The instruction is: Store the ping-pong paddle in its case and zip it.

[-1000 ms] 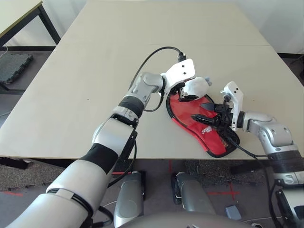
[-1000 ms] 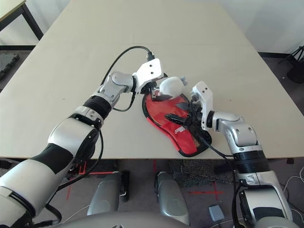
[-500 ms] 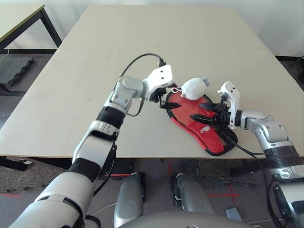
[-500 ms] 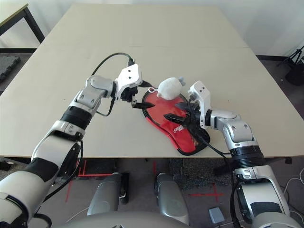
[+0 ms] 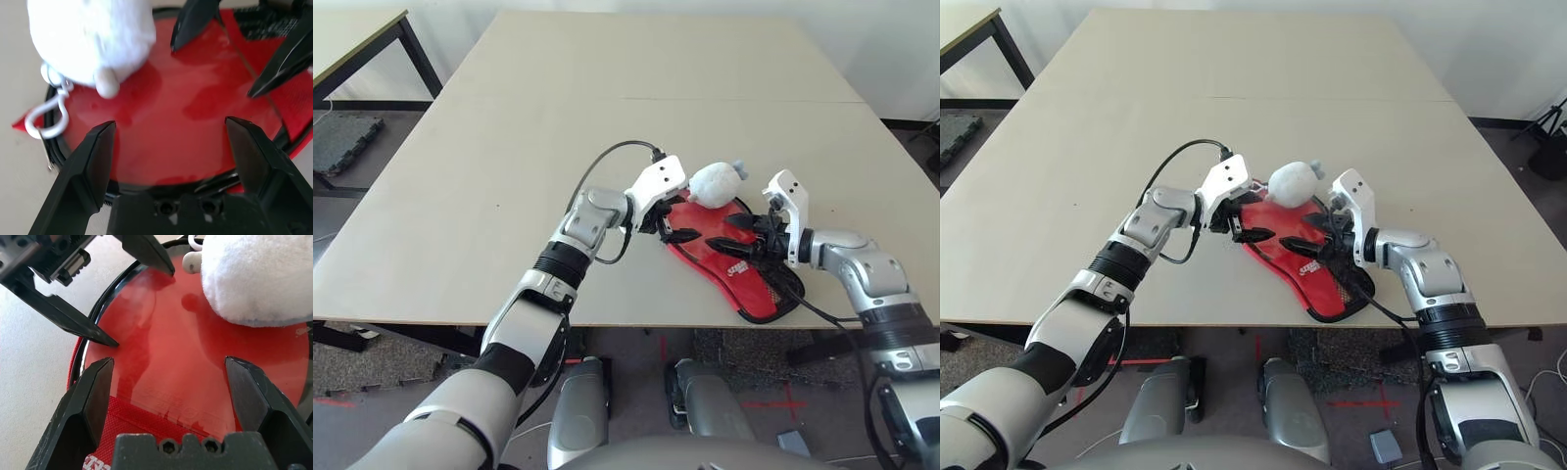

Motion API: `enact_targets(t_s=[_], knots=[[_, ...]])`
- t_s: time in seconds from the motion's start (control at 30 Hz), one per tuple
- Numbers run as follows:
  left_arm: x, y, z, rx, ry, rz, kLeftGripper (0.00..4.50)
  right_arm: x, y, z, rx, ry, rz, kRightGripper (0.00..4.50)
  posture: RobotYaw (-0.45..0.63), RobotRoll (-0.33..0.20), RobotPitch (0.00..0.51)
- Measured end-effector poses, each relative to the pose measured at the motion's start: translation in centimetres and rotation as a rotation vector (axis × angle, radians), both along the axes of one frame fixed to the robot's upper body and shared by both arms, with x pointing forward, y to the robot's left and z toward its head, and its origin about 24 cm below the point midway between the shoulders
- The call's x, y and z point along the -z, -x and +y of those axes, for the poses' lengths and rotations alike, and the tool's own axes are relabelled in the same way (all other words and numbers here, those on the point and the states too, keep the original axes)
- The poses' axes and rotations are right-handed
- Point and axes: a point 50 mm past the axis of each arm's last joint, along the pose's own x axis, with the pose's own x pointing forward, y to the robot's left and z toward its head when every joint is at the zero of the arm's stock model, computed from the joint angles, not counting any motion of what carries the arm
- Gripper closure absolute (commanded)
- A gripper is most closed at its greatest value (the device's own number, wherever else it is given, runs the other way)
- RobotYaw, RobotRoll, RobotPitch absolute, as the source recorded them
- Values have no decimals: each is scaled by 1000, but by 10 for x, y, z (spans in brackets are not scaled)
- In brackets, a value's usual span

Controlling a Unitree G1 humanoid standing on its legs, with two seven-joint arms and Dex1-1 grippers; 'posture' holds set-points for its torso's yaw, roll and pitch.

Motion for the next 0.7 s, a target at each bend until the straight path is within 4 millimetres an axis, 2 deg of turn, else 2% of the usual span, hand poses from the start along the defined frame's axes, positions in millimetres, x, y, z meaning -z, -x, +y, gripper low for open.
enact_targets(t_s=[0.2, 0.27, 0.3, 0.4, 0.47, 0.5, 0.57, 0.7], knots=[[3, 0, -4, 15, 1, 1, 26, -17, 10, -22, -25, 3, 69, 0, 5, 0, 134], [4, 0, -4, 21, -2, -4, 26, -28, 12, -32, -17, -31, 106, 0, 4, 0, 133], [4, 0, -3, 22, -3, -7, 26, -36, 11, -36, -9, -47, 101, 0, 1, 0, 132], [3, -1, -3, 24, -3, -13, 26, -77, -1, -43, 3, -53, -14, 0, -1, 0, 131], [4, 0, -5, 30, -3, -13, 26, -104, -10, -44, 19, -57, -116, 0, -1, 0, 131], [4, 0, -6, 35, -3, -15, 26, -112, -13, -43, 23, -58, -148, 0, -1, 0, 132], [4, 1, -7, 41, -2, -16, 26, -115, -19, -39, 33, -70, -175, 0, 5, 0, 134], [3, 1, -9, 46, 0, -21, 26, -102, -30, -32, 59, -87, -150, 0, 7, 0, 136]])
